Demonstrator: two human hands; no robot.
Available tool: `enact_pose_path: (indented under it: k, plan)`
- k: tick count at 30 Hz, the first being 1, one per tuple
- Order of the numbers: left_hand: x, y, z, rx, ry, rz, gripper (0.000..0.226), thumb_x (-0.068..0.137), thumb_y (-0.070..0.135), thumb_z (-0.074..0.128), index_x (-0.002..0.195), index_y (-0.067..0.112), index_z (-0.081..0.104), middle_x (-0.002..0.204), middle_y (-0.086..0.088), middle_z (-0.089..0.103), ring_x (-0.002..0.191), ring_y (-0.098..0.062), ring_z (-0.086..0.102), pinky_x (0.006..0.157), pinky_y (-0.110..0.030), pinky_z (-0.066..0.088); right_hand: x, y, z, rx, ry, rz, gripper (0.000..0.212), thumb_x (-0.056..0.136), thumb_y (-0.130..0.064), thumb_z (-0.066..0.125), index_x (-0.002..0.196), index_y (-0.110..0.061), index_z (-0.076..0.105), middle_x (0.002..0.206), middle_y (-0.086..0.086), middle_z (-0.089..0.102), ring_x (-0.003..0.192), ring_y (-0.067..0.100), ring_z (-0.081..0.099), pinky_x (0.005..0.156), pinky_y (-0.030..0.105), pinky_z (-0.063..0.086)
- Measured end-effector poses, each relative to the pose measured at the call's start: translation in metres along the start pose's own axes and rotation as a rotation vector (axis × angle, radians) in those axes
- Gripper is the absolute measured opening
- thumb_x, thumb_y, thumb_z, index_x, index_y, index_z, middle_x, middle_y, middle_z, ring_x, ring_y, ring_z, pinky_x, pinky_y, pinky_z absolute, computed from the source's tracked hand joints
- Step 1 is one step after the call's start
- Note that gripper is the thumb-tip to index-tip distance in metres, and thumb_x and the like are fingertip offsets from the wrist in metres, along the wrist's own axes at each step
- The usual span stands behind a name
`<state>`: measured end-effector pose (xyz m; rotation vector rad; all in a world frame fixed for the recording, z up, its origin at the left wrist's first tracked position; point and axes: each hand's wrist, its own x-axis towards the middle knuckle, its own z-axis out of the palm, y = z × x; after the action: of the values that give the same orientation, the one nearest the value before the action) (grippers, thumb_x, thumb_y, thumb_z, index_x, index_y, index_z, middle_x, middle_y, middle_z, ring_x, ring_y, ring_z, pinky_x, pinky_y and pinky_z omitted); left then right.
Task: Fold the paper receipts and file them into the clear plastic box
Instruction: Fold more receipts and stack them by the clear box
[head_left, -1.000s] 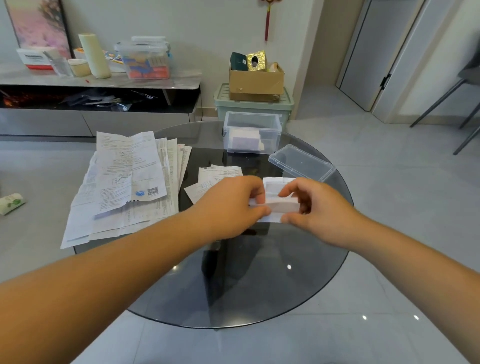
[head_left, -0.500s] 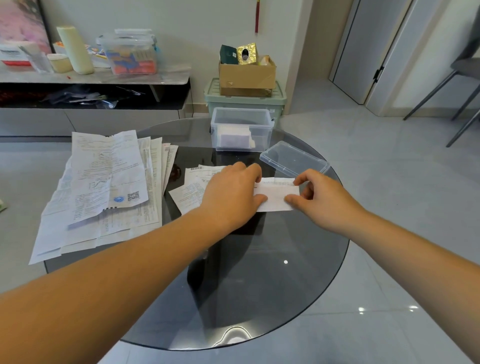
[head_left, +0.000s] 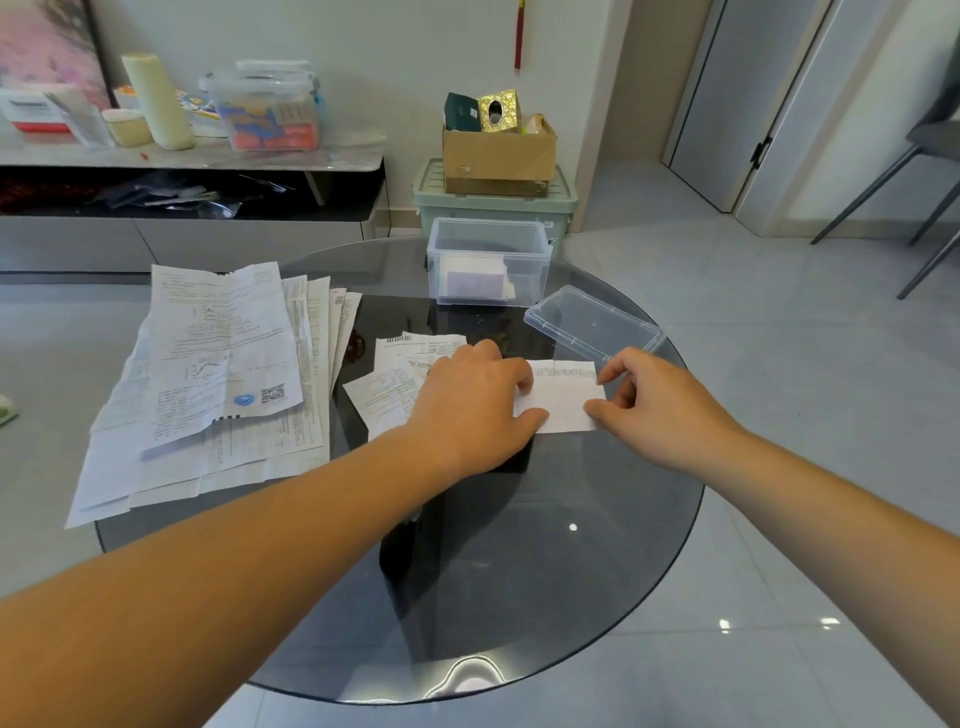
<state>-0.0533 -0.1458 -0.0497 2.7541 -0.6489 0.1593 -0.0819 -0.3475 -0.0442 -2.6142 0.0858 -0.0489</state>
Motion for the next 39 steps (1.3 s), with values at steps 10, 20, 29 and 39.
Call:
enact_pose_path:
  k: [10,20,29,39]
  plan:
    - [-0.009,-0.005,-0.002,-0.123,0.164,0.055,0.057,0.08,0.06,0.07,0.123,0.027,0.051,0.115,0.004,0.052,0.104,-0.013,0.047,0.093,-0.033,0.047,-0.006,-0.011,-0.004,-0.019,0.076,-0.05,0.037,0.089,-0.046,0.068,0.115,-0.029,0.046,0.078,-0.01,0.058,0.072,0.01,0.058,0.06,0.027,0.044]
    - [-0.007,-0.014,-0.001,-0.121,0.118,0.019,0.057,0.08,0.064,0.068,0.122,0.03,0.051,0.116,0.006,0.054,0.104,-0.012,0.049,0.093,-0.034,0.05,-0.007,-0.015,-0.008,-0.187,0.163,-0.108,0.049,0.079,-0.06,0.072,0.111,-0.027,0.055,0.104,-0.008,0.044,0.105,0.016,0.046,0.073,0.026,0.039]
    - [-0.008,-0.017,-0.003,-0.114,0.112,0.026,0.06,0.078,0.066,0.069,0.122,0.03,0.05,0.116,0.006,0.055,0.104,-0.012,0.049,0.093,-0.035,0.05,-0.008,-0.016,-0.007,-0.136,0.149,-0.145,0.05,0.077,-0.057,0.075,0.112,-0.028,0.055,0.113,-0.007,0.047,0.113,0.017,0.045,0.092,0.034,0.047]
    - [-0.012,-0.017,-0.008,-0.113,0.073,0.029,0.039,0.089,0.056,0.064,0.118,0.031,0.059,0.115,0.005,0.057,0.106,-0.014,0.05,0.096,-0.035,0.048,-0.009,-0.012,-0.002,-0.117,0.109,-0.236,0.025,0.086,-0.043,0.072,0.103,-0.028,0.062,0.103,-0.008,0.056,0.103,0.017,0.051,0.093,0.041,0.047]
